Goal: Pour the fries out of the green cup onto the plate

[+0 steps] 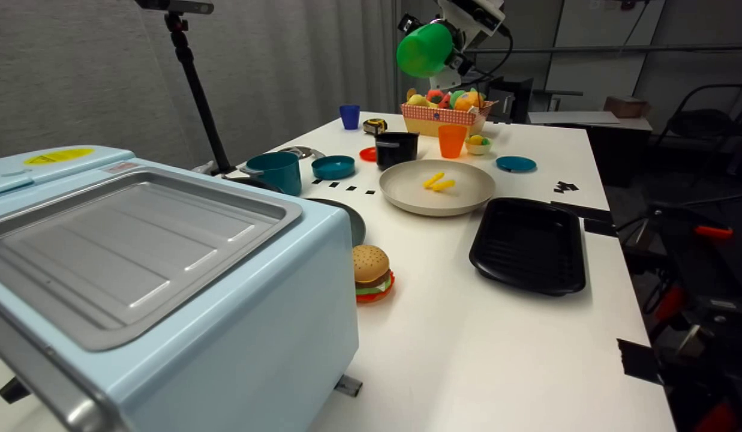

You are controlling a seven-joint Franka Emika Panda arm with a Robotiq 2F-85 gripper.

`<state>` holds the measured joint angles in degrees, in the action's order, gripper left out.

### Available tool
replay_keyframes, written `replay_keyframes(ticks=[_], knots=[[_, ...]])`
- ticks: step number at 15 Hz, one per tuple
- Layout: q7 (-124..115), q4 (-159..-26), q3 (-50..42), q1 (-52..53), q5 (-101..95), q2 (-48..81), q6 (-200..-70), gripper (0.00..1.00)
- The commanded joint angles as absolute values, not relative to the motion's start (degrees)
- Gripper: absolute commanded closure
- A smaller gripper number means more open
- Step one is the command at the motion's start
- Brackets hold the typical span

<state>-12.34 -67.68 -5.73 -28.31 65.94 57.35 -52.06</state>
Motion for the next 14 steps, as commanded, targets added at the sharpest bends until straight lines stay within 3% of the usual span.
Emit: replay_keyframes(ticks=[1, 14], knots=[[-14.72, -63.75, -5.45, -29.47, 69.51, 59.95, -48.1, 0.47], [-14.54, -63.51, -5.37, -29.82, 73.97, 60.71, -47.32, 0.47]])
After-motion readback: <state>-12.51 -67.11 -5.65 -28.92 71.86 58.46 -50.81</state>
